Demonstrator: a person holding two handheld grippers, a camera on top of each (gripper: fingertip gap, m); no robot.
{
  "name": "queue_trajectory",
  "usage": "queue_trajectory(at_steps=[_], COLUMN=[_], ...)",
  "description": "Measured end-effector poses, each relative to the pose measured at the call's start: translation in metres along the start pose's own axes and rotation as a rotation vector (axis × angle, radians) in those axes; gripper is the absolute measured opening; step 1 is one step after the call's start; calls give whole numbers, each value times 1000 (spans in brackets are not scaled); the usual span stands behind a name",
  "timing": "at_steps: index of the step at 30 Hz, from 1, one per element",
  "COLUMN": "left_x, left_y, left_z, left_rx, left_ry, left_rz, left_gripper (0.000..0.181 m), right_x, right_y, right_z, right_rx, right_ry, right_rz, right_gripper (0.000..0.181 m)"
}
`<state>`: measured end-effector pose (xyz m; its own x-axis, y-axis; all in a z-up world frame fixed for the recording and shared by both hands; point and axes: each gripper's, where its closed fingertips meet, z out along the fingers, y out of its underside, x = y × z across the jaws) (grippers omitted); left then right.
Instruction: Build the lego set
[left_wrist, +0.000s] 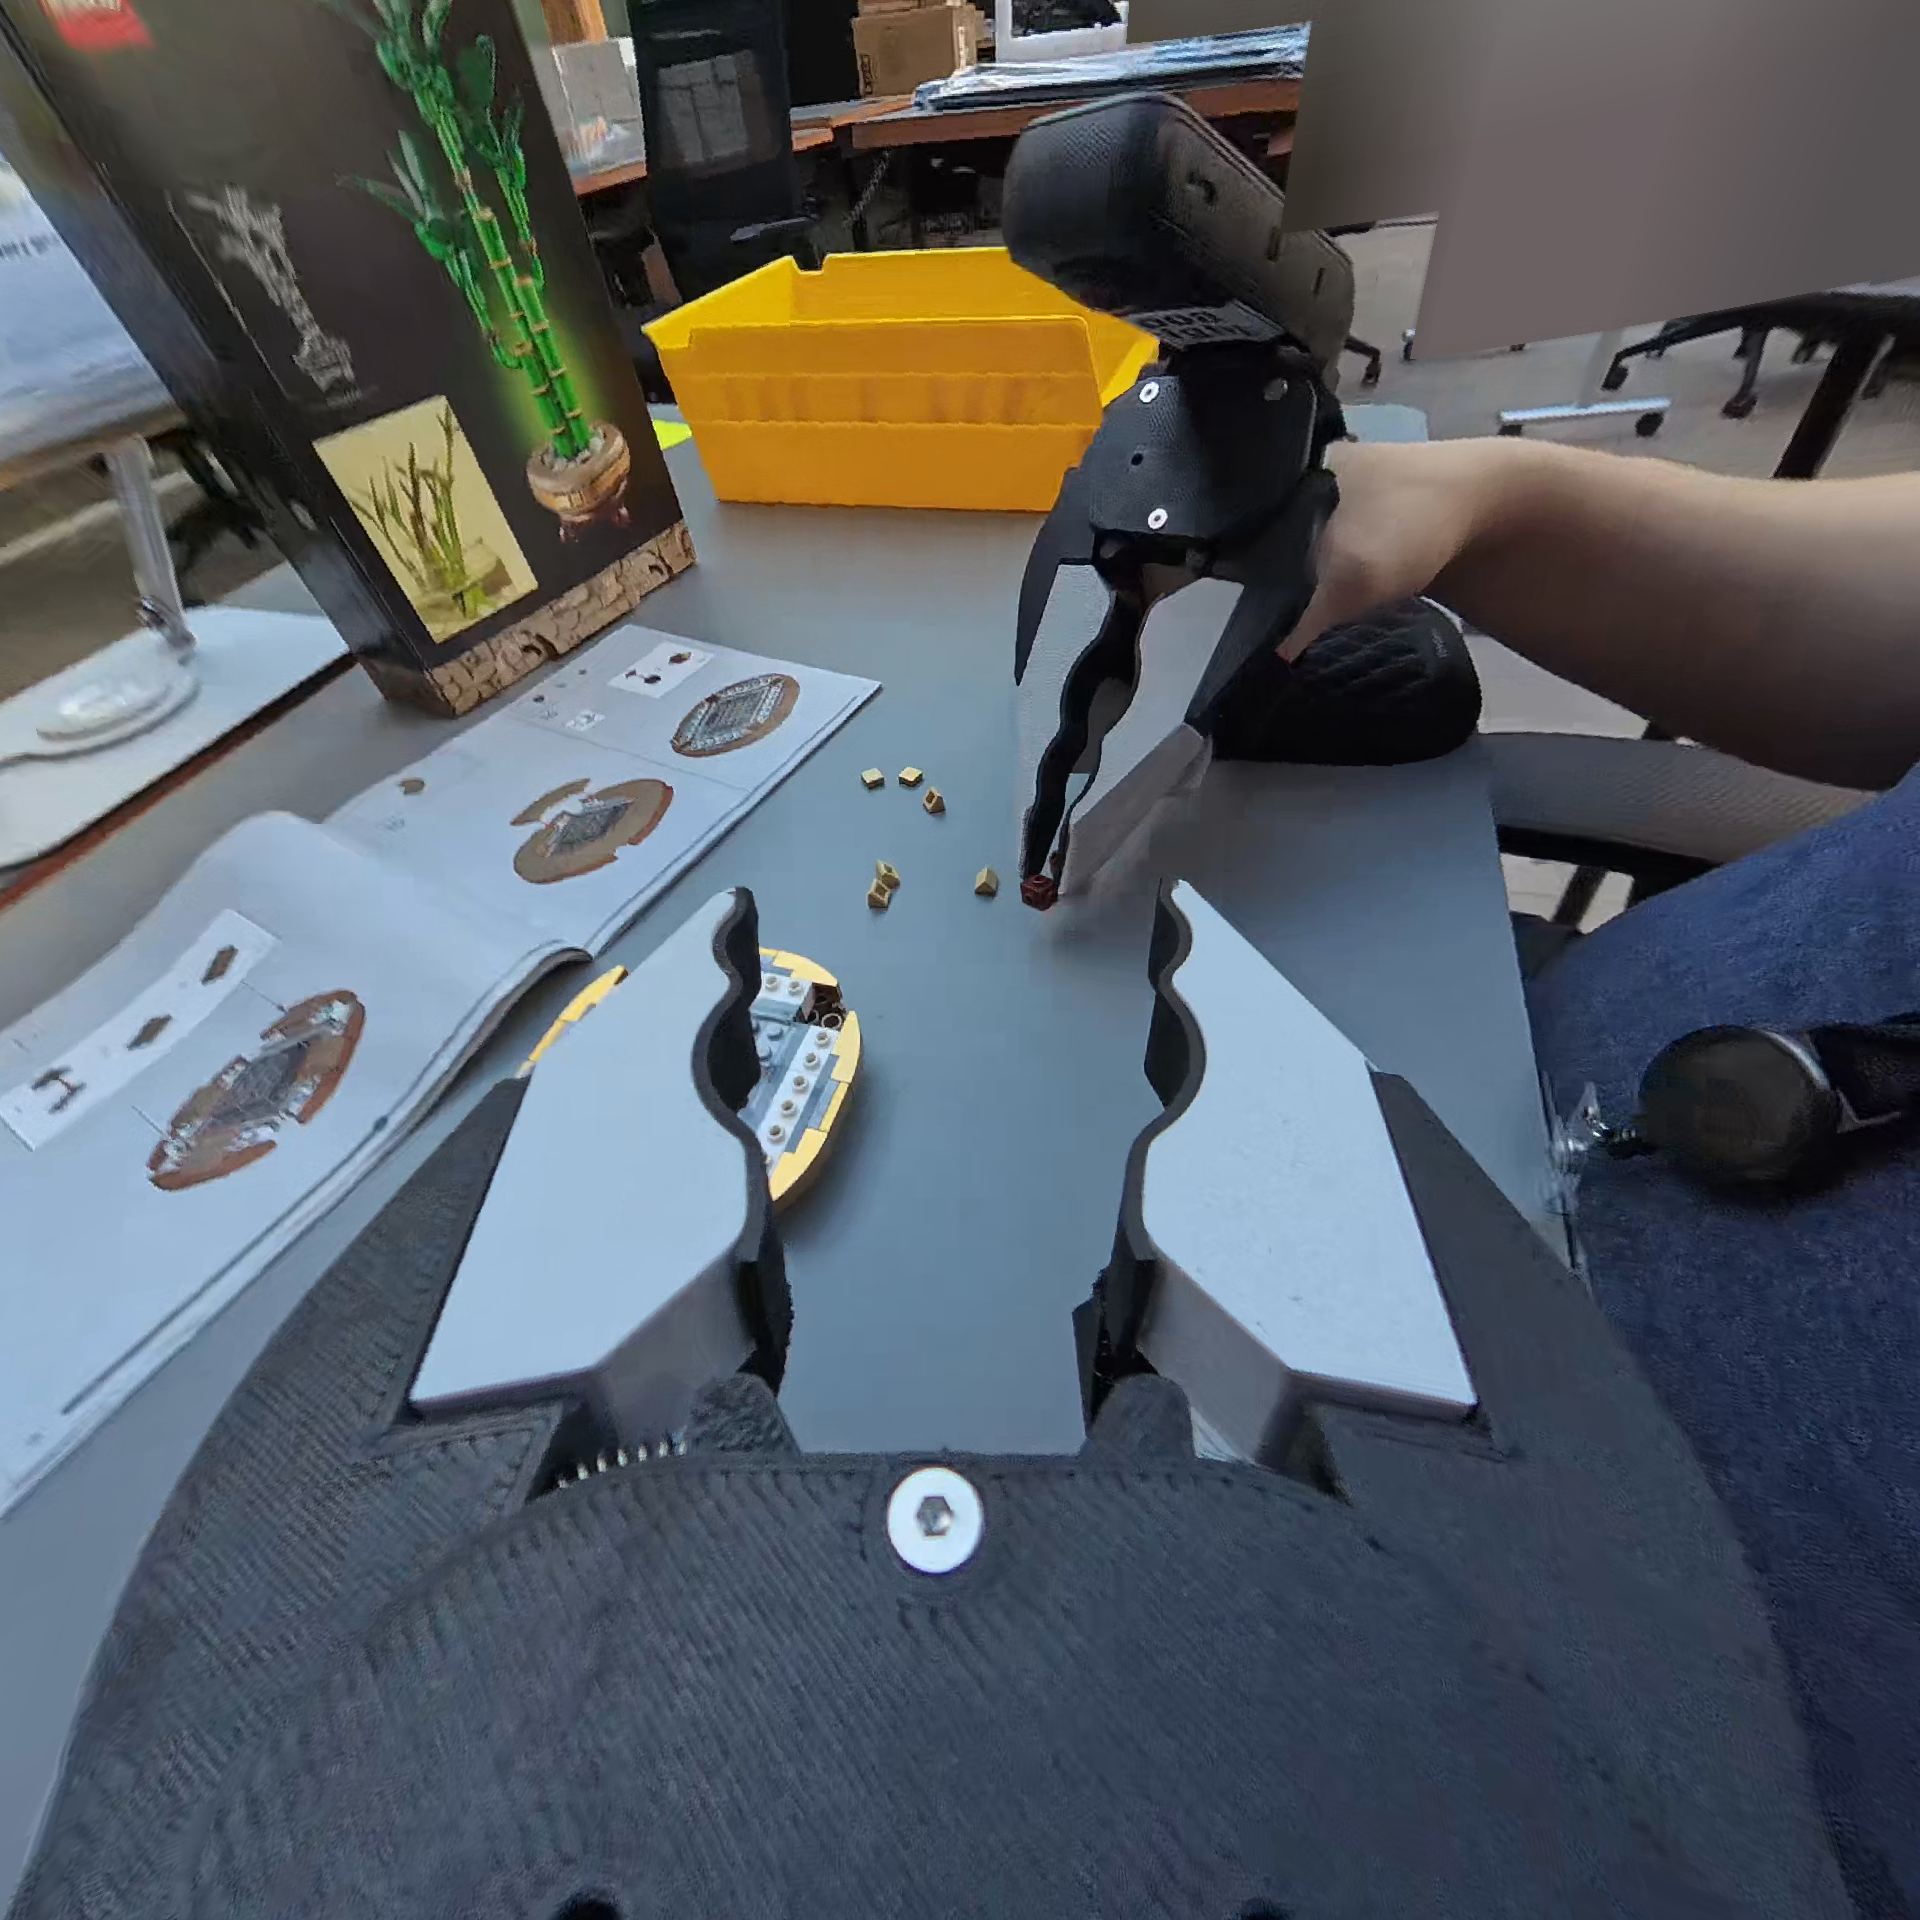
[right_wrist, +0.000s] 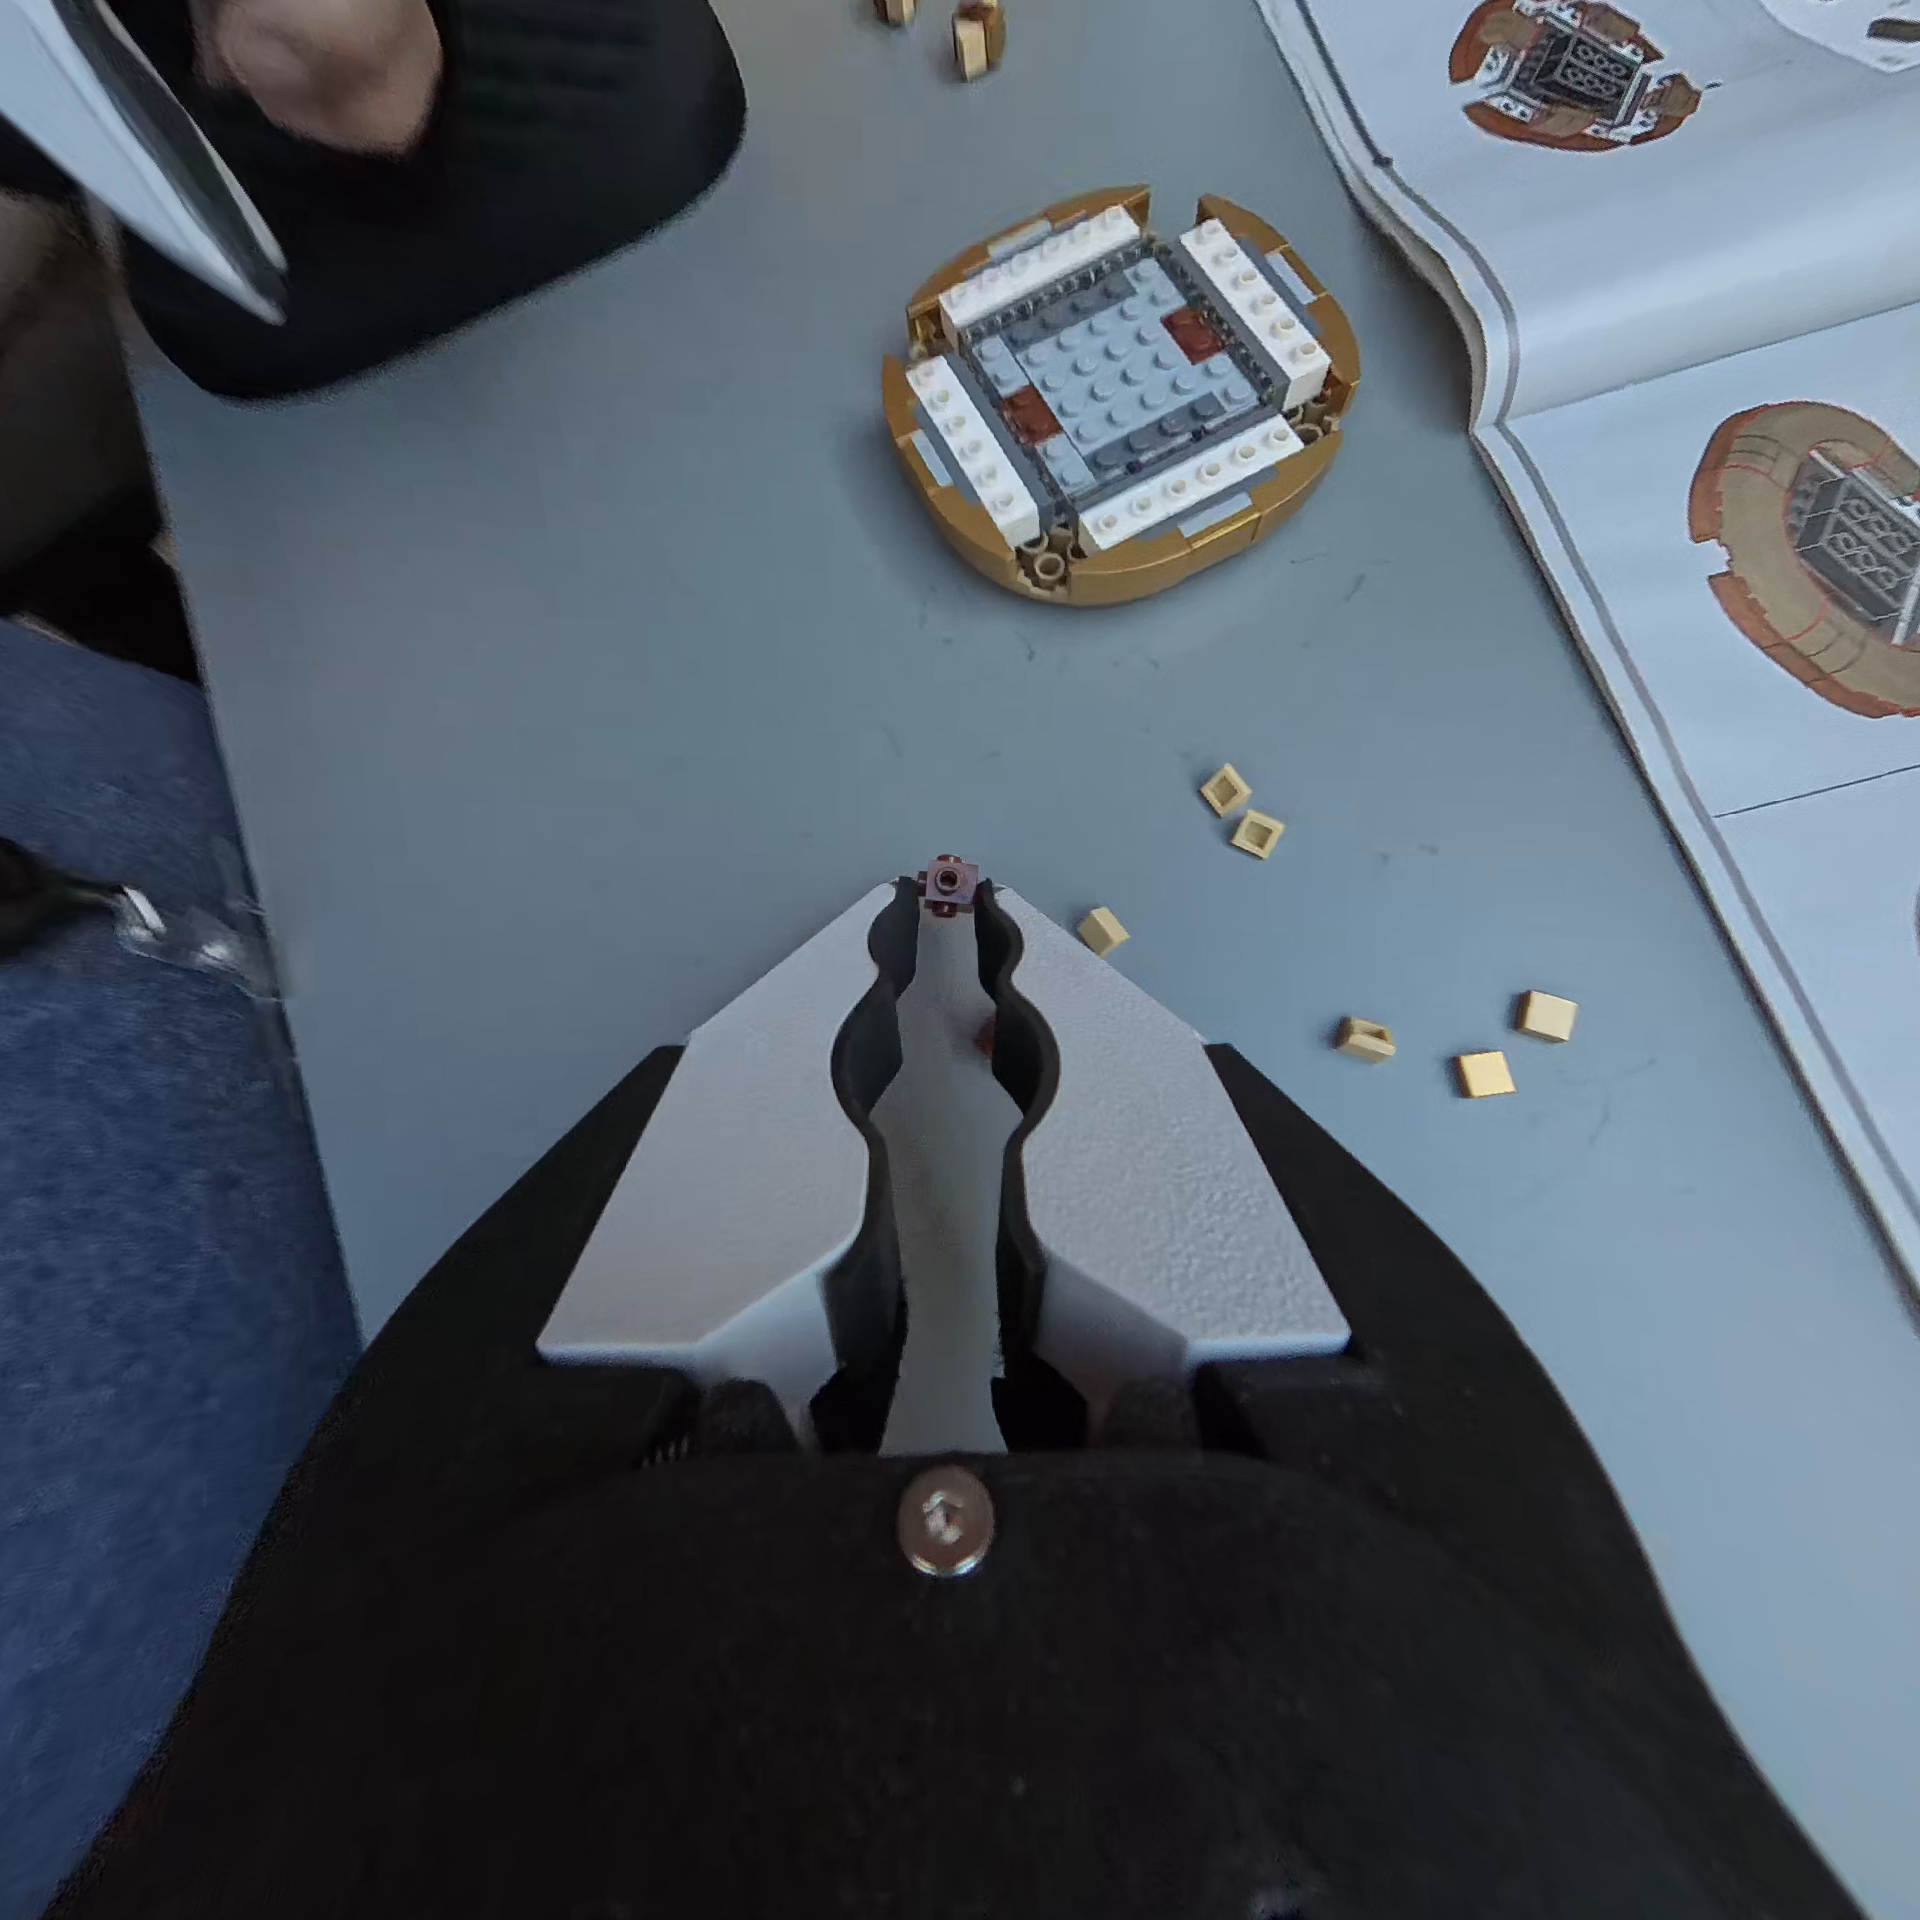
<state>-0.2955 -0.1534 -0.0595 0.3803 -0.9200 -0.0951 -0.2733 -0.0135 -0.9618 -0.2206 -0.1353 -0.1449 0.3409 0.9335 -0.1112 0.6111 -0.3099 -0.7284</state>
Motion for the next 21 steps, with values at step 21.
queue_trajectory(at_steps=[21], left_x=[87], left_y=[-29], left_z=[38], left_rx=[97], left_ry=[280], left_rz=[271], left_gripper=[10], right_x=[-89], right_y=[-56], right_z=[-70], right_rx=[198], right_ry=[-1019], right_rz=[685], right_gripper=[9])
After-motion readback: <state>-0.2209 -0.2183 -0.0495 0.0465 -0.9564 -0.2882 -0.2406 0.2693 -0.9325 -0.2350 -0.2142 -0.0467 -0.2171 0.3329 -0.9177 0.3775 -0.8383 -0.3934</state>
